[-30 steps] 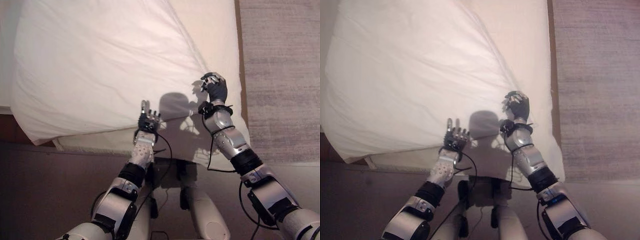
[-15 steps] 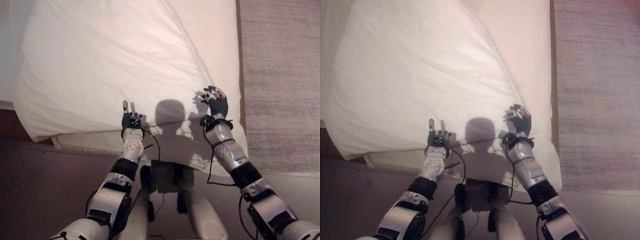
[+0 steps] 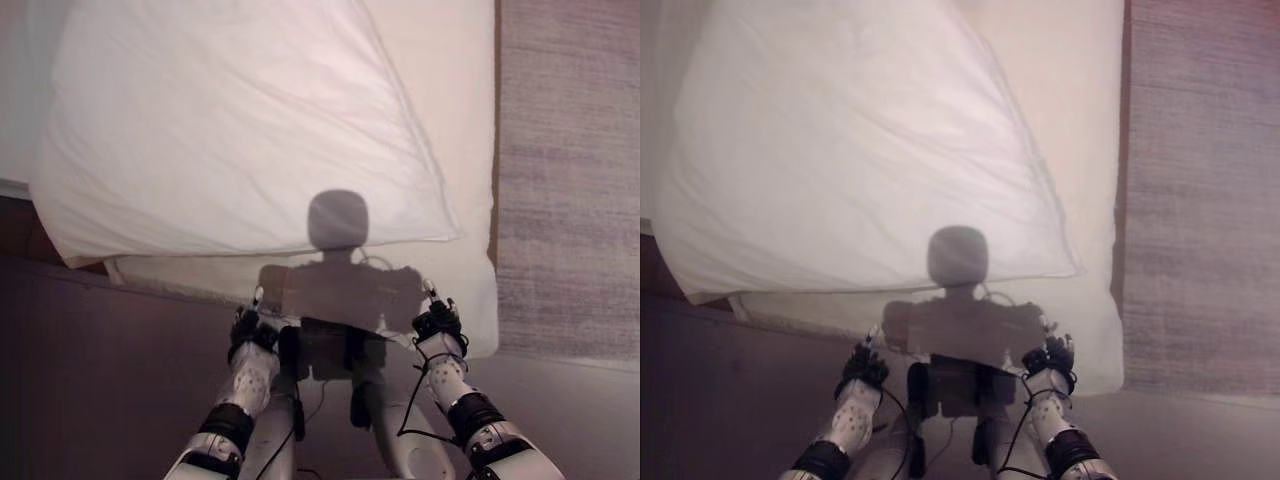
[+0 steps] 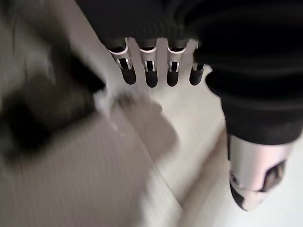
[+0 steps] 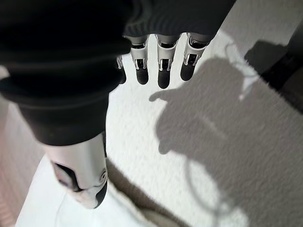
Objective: Make the bed
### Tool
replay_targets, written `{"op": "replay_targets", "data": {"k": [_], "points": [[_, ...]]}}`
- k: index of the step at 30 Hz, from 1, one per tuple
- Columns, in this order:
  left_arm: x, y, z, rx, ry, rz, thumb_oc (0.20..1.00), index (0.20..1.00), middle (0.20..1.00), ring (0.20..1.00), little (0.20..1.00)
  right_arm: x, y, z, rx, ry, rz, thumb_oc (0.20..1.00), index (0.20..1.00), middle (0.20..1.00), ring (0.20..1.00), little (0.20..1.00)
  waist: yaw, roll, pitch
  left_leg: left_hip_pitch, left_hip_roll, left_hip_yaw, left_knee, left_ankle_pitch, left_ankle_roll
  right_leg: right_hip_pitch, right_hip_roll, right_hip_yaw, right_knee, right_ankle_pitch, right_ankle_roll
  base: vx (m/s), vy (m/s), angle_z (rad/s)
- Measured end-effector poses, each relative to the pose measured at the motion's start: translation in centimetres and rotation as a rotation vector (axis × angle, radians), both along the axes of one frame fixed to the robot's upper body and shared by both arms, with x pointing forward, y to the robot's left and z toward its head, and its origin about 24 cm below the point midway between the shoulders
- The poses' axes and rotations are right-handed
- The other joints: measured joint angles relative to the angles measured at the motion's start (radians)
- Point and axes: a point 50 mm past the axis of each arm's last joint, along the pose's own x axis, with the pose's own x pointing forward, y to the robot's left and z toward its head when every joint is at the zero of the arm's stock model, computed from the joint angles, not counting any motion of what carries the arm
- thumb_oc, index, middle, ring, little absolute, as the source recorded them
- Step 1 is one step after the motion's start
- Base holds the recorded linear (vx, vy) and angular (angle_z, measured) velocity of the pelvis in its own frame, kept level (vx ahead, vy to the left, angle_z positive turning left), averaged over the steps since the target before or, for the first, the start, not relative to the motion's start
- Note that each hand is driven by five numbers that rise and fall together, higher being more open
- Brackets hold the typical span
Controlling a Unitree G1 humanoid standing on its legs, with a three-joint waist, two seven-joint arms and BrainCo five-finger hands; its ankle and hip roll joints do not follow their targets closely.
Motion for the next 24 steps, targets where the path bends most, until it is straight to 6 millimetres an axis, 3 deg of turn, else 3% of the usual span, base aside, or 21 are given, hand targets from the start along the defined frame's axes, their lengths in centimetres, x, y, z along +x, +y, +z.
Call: {"op": "replay_targets", "data": {"k": [3, 5, 9, 24], "points": [[-1.8, 1.4, -1.4, 0.093, 0.095, -0.027, 1.0, 1.0, 1.0, 1.0, 1.0, 0.6, -0.3, 0.7, -0.006, -0.037, -0.002, 1.0, 1.0, 1.0, 1.0, 1.0, 0.024, 0.023, 0.001, -0.02, -0.001, -0.013, 0.0, 0.001, 0.0, -0.014, -0.002, -0.012, 0.0, 0.002, -0.005, 0.02, -0.019, 0.12], [-2.0, 1.3, -1.7, 0.125, 0.12, -0.062, 1.0, 1.0, 1.0, 1.0, 1.0, 0.7, -0.7, 0.7, -0.018, -0.034, -0.006, 1.0, 1.0, 1.0, 1.0, 1.0, 0.024, 0.042, -0.002, -0.034, -0.003, -0.02, 0.0, 0.002, 0.001, -0.022, -0.005, -0.026, 0.0, -0.001, -0.008, 0.03, -0.025, 0.18], [-1.7, 0.9, -1.6, 0.185, 0.127, -0.133, 1.0, 1.0, 1.0, 1.0, 1.0, 2.3, -0.9, 2.7, -0.041, -0.097, -0.009, 1.0, 1.0, 1.0, 1.0, 1.0, 0.026, 0.064, 0.001, -0.065, -0.008, -0.044, 0.0, 0.008, 0.003, -0.044, -0.01, -0.05, 0.0, -0.004, -0.012, 0.02, -0.019, 0.18], [-1.3, -0.7, -1.5, 0.242, 0.111, -0.279, 1.0, 1.0, 1.0, 1.0, 1.0, 7.9, -2.0, 13.1, -0.034, -0.399, -0.074, 1.0, 1.0, 1.0, 1.0, 1.0, 0.079, 0.086, 0.009, -0.142, -0.011, -0.068, 0.001, 0.026, 0.007, -0.11, -0.013, -0.075, 0.0, -0.006, -0.012, 0.01, -0.004, 0.04]]}}
